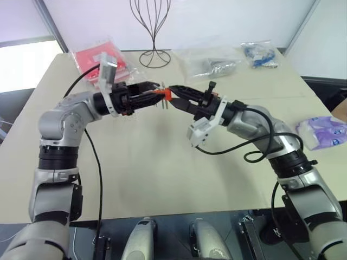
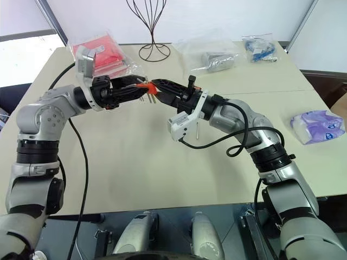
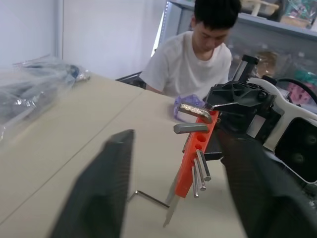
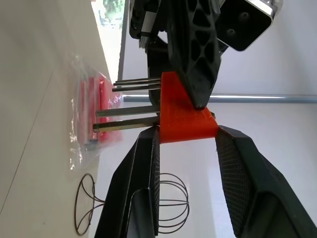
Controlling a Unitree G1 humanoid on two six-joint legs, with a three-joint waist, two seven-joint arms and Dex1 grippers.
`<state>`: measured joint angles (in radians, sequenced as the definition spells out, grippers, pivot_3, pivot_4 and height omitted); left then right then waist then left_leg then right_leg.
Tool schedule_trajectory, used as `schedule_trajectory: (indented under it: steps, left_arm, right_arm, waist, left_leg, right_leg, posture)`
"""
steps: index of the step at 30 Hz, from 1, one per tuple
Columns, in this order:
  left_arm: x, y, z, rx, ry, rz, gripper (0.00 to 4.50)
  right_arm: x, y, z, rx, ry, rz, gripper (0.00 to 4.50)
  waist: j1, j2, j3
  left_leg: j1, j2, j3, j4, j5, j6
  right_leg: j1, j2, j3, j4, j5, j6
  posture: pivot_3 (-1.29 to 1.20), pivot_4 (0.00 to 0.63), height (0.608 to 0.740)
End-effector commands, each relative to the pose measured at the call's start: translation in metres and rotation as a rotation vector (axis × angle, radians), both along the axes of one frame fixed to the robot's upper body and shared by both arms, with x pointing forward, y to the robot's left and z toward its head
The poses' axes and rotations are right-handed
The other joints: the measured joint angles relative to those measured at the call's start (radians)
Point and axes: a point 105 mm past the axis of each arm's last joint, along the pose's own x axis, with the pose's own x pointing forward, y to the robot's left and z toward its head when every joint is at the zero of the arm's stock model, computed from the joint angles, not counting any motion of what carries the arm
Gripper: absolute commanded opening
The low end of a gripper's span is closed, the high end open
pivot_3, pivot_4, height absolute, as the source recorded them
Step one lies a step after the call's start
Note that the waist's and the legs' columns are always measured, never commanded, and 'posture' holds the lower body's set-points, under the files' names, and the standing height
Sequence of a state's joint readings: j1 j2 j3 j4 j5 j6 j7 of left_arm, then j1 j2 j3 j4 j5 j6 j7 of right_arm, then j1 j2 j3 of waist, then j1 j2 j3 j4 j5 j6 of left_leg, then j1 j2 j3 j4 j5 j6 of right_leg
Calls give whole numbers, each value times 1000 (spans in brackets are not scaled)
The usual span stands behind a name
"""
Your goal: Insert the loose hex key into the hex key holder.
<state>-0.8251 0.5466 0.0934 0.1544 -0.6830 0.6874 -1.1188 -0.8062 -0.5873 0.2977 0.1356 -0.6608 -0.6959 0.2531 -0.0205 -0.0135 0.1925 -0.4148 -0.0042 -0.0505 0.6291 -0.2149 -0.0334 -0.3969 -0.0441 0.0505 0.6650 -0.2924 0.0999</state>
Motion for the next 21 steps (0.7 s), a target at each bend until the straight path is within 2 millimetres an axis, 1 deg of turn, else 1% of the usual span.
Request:
schedule_trajectory:
  steps: [1, 2, 13, 21]
  left_arm:
    - [-4, 0, 11, -15, -48, -9, 478]
    - [-4, 0, 11, -15, -47, -10, 31]
    - [-6, -4, 6, -7, -39, -18, 31]
    - [-4, -5, 2, 13, -37, 1, 31]
  right_arm:
    - [-5, 0, 23, 42, -54, 20, 1076]
    - [-5, -1, 23, 42, -54, 19, 1076]
    - [-6, 0, 29, 58, -50, 21, 1076]
    - [-6, 0, 29, 59, -45, 22, 1076]
  waist:
    - [1, 0, 0]
    - [0, 0, 0]
    - [0, 0, 0]
    - [0, 0, 0]
  left_leg:
    - [0, 0, 0, 0, 0, 0]
    - [0, 0, 0, 0, 0, 0]
    - [0, 0, 0, 0, 0, 0]
    - [0, 0, 0, 0, 0, 0]
  right_leg:
    - [0, 0, 0, 0, 0, 0]
    - [0, 0, 0, 0, 0, 0]
    - [0, 0, 0, 0, 0, 0]
    - [0, 0, 0, 0, 0, 0]
  posture:
    - [0, 150, 740]
    - [0, 150, 740]
    - [0, 150, 740]
    - [0, 150, 740]
